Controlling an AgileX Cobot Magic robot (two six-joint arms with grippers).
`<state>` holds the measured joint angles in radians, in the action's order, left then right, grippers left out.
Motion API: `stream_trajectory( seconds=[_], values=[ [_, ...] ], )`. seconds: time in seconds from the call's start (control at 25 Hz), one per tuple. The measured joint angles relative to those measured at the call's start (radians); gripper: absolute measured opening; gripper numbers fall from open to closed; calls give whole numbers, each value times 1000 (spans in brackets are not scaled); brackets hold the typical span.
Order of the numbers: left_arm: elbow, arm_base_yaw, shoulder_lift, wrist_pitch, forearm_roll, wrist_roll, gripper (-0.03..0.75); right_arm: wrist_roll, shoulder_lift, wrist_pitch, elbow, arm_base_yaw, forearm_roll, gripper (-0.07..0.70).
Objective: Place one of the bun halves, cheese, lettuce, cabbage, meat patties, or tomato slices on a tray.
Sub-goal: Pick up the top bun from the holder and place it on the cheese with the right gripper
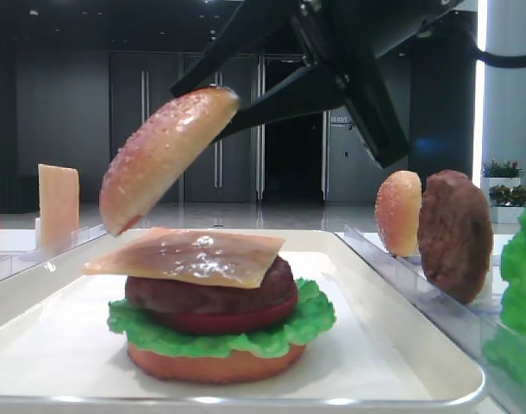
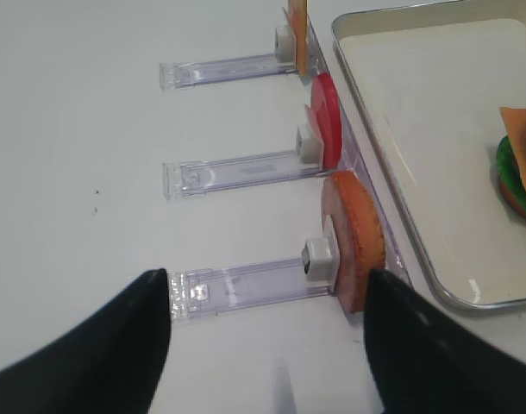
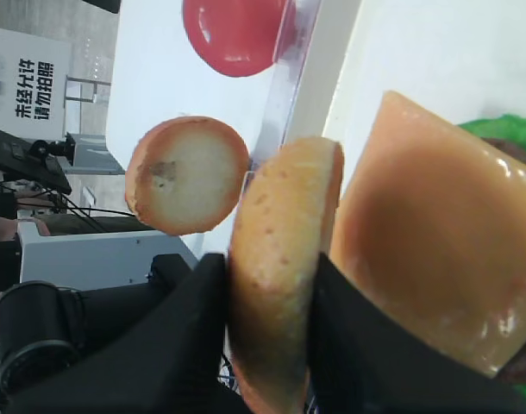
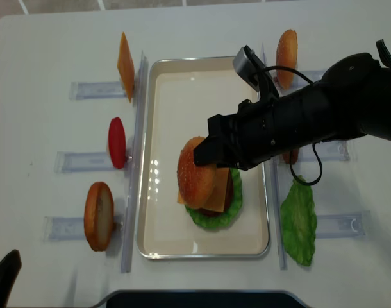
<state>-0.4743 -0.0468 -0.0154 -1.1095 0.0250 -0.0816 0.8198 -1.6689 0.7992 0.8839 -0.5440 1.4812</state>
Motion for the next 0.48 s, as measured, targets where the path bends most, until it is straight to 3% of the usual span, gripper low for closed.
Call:
stream_trajectory(
  seconds=[0.48],
  values=[
    [0,0,0,0,0,0,535,0,-41,2,0,0,3,230]
  ],
)
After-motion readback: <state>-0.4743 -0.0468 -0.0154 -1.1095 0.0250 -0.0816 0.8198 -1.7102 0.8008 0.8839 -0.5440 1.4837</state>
